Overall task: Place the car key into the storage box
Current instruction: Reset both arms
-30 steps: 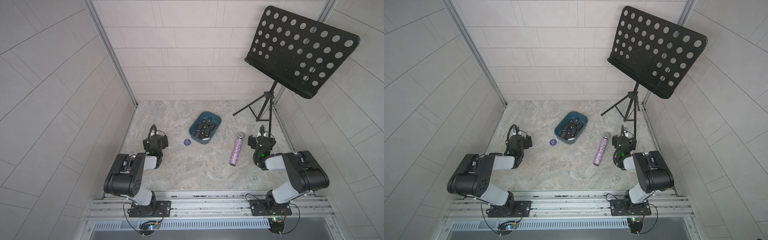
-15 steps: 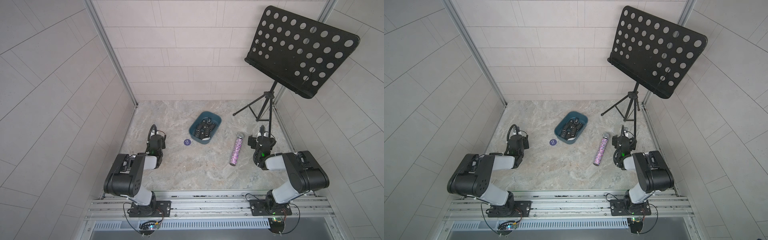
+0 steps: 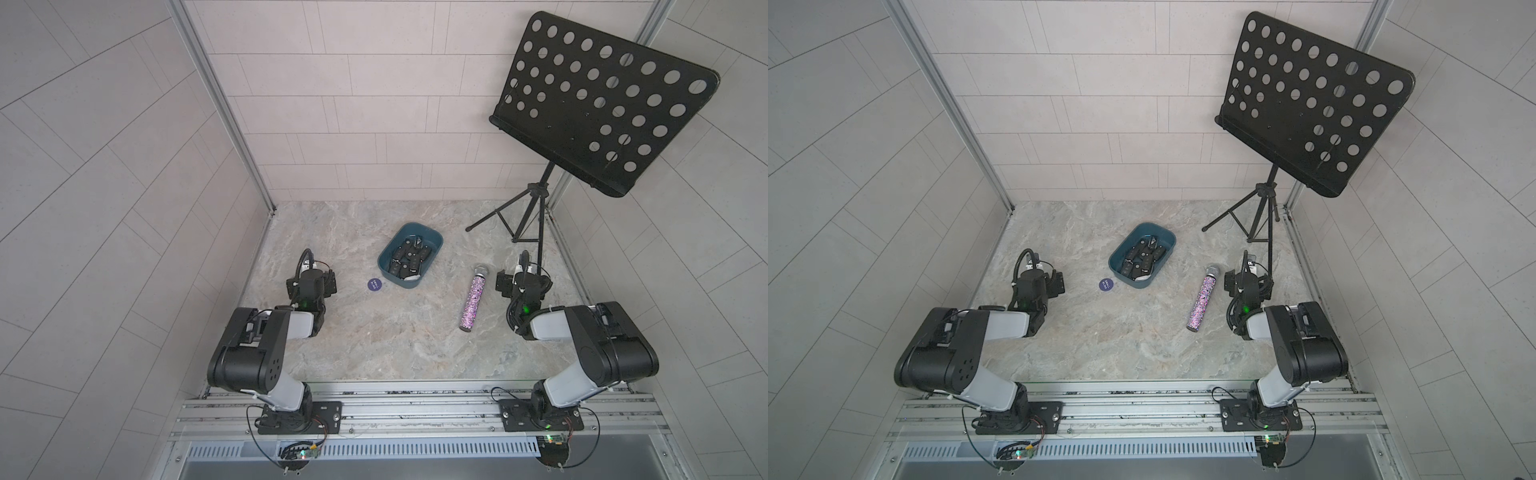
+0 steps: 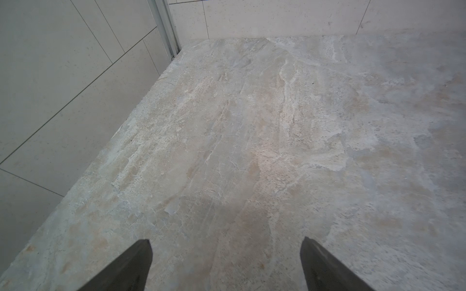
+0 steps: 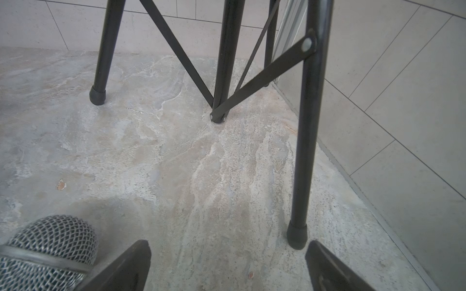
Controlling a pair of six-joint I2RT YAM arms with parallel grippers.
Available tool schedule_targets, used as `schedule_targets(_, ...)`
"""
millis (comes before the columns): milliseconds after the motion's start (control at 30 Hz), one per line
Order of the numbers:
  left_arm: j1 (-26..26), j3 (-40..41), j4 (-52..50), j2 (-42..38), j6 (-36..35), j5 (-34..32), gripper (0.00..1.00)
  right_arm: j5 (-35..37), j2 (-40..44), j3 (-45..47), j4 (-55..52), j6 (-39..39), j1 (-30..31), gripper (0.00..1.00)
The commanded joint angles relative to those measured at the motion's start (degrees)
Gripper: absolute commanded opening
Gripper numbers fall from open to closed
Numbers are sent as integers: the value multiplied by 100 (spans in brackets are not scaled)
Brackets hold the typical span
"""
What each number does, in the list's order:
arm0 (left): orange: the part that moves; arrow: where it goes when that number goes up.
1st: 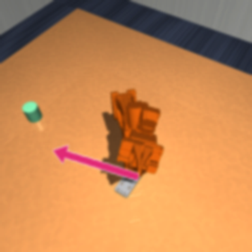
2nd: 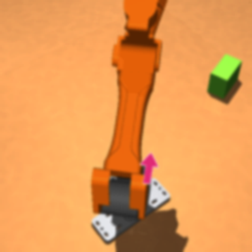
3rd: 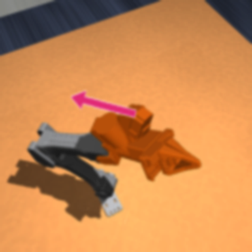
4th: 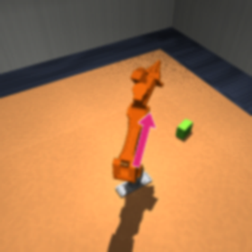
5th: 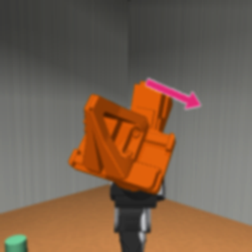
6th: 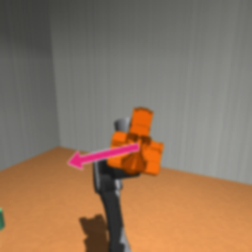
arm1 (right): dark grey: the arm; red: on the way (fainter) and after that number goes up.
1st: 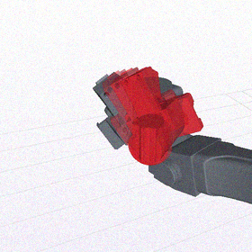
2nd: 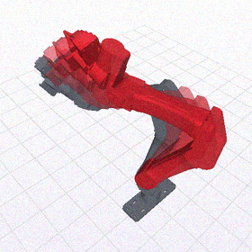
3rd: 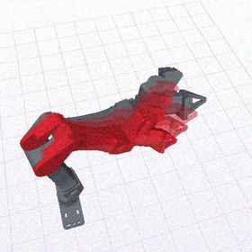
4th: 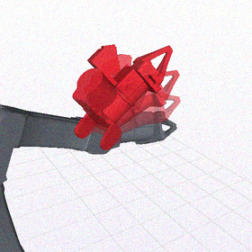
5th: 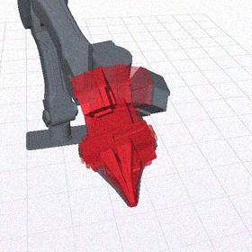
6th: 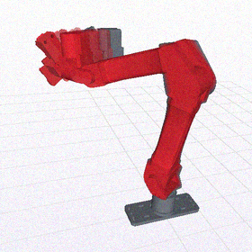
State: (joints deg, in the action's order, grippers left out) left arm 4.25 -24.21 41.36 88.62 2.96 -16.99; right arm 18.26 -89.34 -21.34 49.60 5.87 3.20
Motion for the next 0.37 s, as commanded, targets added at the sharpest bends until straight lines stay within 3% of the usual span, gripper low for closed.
schedule_targets(0,-21,-102,138,-60,-32,-45,100,20,110,-53,30,-3,-21,99)
schedule_targets(333,-21,-111,129,-54,-30,-42,100,11,91,-82,-5,2,-15,100)
